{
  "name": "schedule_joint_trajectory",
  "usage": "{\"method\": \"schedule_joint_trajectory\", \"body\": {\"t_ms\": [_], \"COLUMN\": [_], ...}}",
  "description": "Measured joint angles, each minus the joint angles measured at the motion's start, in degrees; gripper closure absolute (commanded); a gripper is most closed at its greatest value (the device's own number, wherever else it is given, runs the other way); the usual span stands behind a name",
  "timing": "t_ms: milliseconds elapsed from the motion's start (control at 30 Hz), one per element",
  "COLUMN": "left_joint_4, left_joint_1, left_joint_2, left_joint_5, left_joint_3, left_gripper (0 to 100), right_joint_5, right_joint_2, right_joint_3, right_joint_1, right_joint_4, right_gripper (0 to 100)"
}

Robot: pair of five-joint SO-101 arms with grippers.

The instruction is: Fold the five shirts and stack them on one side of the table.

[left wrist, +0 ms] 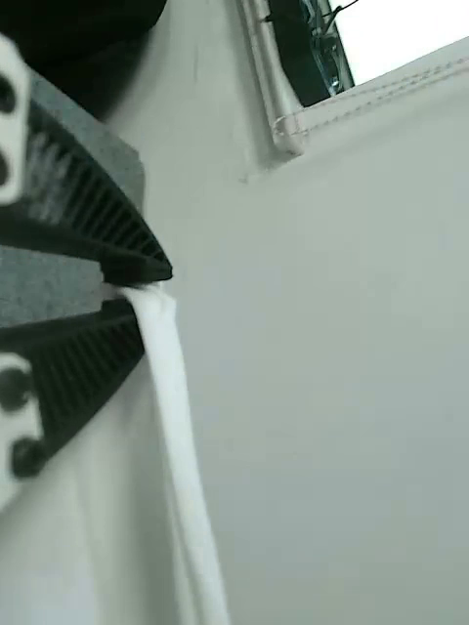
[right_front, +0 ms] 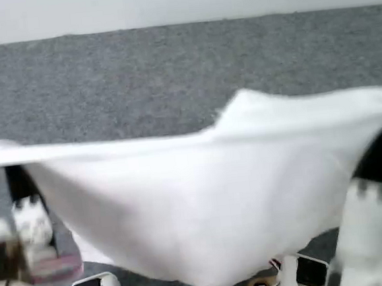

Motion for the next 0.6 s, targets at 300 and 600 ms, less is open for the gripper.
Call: {"method": "schedule_joint_trajectory", "body": {"t_ms": [300,600], "left_joint_4": [-24.2,-32.5], "left_joint_1": [0.3,8.4], "left_joint_2": [0.9,0.9], "left_joint_5": [0.0,0.0], "left_joint_3": [30.0,44.6], "left_gripper": [99,98], "right_joint_5": [0.1,0.1], "right_joint_2": [22.8,41.8], "right_joint_3": [0.2,1.6], "right_joint_1": [-14.0,-25.7], "right_joint_4": [0.0,-3.2], "right_gripper": [98.9,89.8]}}
